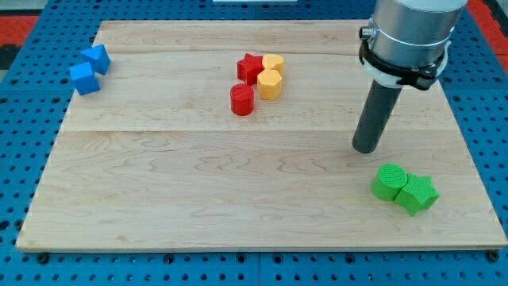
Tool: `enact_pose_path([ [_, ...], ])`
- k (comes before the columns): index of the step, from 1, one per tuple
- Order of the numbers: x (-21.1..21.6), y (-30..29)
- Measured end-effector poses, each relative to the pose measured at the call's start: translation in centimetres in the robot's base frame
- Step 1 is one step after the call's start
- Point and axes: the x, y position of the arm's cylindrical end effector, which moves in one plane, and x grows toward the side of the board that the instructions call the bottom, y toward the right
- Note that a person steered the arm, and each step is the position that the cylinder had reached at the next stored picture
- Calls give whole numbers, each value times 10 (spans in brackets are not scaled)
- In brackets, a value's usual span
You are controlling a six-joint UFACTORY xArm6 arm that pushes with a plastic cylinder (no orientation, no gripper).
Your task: Push the red star into the red circle
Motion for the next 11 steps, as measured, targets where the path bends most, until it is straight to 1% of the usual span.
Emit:
enact_pose_path([
  [2,0,0],
  [3,0,-21],
  [4,-30,-56],
  [5,-75,-70],
  [6,-155,-76],
  [7,-199,-99],
  [8,-199,-147],
  [9,-184,-167],
  [11,-143,-167],
])
